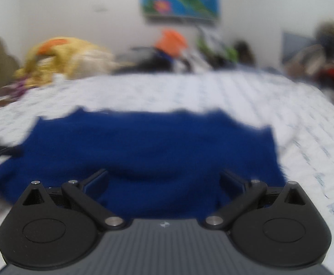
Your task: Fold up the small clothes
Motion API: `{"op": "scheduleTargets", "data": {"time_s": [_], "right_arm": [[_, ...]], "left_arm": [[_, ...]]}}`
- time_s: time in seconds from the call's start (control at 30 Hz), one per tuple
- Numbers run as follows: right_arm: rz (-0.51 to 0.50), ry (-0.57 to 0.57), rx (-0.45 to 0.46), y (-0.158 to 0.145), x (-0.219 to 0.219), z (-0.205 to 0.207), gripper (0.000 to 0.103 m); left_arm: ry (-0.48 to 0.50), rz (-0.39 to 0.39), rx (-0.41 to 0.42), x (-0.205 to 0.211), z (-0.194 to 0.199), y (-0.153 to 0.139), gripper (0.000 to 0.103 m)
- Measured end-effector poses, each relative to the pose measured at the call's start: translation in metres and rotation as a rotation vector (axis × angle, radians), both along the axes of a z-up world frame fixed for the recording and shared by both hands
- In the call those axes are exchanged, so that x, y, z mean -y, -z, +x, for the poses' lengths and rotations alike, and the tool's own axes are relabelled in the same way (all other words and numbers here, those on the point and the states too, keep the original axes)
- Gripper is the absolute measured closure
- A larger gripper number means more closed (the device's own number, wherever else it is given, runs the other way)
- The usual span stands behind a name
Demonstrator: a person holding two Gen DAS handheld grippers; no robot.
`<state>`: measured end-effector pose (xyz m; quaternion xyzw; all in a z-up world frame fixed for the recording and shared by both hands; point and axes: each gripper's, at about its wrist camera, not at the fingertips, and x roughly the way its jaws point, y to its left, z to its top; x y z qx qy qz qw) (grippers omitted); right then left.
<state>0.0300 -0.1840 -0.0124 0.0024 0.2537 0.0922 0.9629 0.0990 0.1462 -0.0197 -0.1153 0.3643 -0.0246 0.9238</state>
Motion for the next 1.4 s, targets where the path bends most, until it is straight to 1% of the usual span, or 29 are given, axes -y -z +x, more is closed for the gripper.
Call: {"op": "scheduleTargets", "data": {"time_s": [0.07, 0.13, 0.2, 0.27, 0.33, 0.4, 0.5, 0.57, 0.67, 0.73, 0.8, 0.83, 0.87, 0.9, 0.93, 0.97, 1.0, 1.03, 1.07, 1.1, 1.13, 1.17, 1.2, 1.3, 1.4], "right_arm": [[-0.053, -0.096, 0.028, -0.008, -0.027, -0.014, 0.0], [-0.135, -0.197, 0.041, -0.011, -0.059, -0.028, 0.0], [-0.23, -0.291, 0.061, -0.008, -0.091, -0.042, 0.0], [-0.323, -0.349, 0.074, -0.004, -0.119, -0.051, 0.0], [-0.388, -0.381, 0.092, 0.002, -0.14, -0.054, 0.0], [-0.432, -0.405, 0.101, 0.006, -0.156, -0.053, 0.0], [-0.492, -0.427, 0.106, 0.015, -0.178, -0.047, 0.001], [-0.519, -0.416, 0.14, 0.019, -0.187, -0.046, 0.0], [-0.56, -0.394, 0.179, 0.022, -0.201, -0.046, 0.0], [-0.579, -0.376, 0.206, 0.025, -0.209, -0.04, 0.001], [-0.609, -0.361, 0.241, 0.028, -0.219, -0.039, 0.001], [-0.627, -0.356, 0.26, 0.03, -0.223, -0.037, 0.001], [-0.638, -0.358, 0.278, 0.031, -0.227, -0.038, 0.005], [-0.642, -0.367, 0.276, 0.031, -0.23, -0.035, 0.014], [-0.642, -0.373, 0.266, 0.03, -0.232, -0.032, 0.019], [-0.647, -0.376, 0.26, 0.031, -0.234, -0.03, 0.037], [-0.654, -0.379, 0.25, 0.032, -0.236, -0.027, 0.057], [-0.654, -0.383, 0.237, 0.033, -0.237, -0.026, 0.065], [-0.644, -0.393, 0.226, 0.034, -0.237, -0.026, 0.076], [-0.634, -0.402, 0.218, 0.035, -0.235, -0.027, 0.081], [-0.624, -0.408, 0.214, 0.034, -0.234, -0.029, 0.084], [-0.61, -0.413, 0.212, 0.033, -0.231, -0.03, 0.089], [-0.59, -0.415, 0.21, 0.031, -0.227, -0.032, 0.092], [-0.512, -0.414, 0.212, 0.021, -0.211, -0.036, 0.094], [-0.433, -0.412, 0.227, 0.007, -0.193, -0.039, 0.095]], "left_arm": [[0.013, -0.078, -0.039, -0.012, 0.015, 0.002, 0.0], [0.029, -0.181, -0.086, -0.024, 0.033, 0.006, 0.0], [0.037, -0.249, -0.089, -0.033, 0.045, 0.007, 0.0], [0.05, -0.299, -0.098, -0.037, 0.055, 0.009, 0.0], [0.072, -0.351, -0.103, -0.04, 0.065, 0.011, 0.0], [0.094, -0.404, -0.103, -0.042, 0.074, 0.014, 0.0], [0.159, -0.489, -0.117, -0.041, 0.087, 0.019, 0.0], [0.191, -0.519, -0.126, -0.038, 0.094, 0.021, 0.001], [0.211, -0.524, -0.111, -0.031, 0.105, 0.024, 0.002], [0.195, -0.529, -0.096, -0.029, 0.111, 0.026, 0.006], [0.168, -0.543, -0.093, -0.03, 0.118, 0.029, 0.02], [0.158, -0.548, -0.098, -0.03, 0.121, 0.03, 0.024], [0.149, -0.546, -0.107, -0.03, 0.125, 0.03, 0.033], [0.144, -0.536, -0.118, -0.028, 0.128, 0.03, 0.045], [0.143, -0.515, -0.133, -0.025, 0.132, 0.029, 0.051], [0.139, -0.486, -0.147, -0.023, 0.135, 0.028, 0.066], [0.127, -0.448, -0.161, -0.019, 0.138, 0.026, 0.082], [0.108, -0.413, -0.178, -0.016, 0.14, 0.025, 0.088], [0.097, -0.397, -0.185, -0.015, 0.142, 0.024, 0.088], [0.086, -0.385, -0.188, -0.014, 0.142, 0.023, 0.088], [0.077, -0.354, -0.185, -0.012, 0.14, 0.02, 0.088], [0.071, -0.314, -0.18, -0.008, 0.137, 0.016, 0.089], [0.068, -0.272, -0.17, -0.003, 0.135, 0.012, 0.089], [0.061, -0.157, -0.123, 0.012, 0.124, -0.006, 0.089], [0.044, -0.088, -0.087, 0.027, 0.116, -0.026, 0.089]]}}
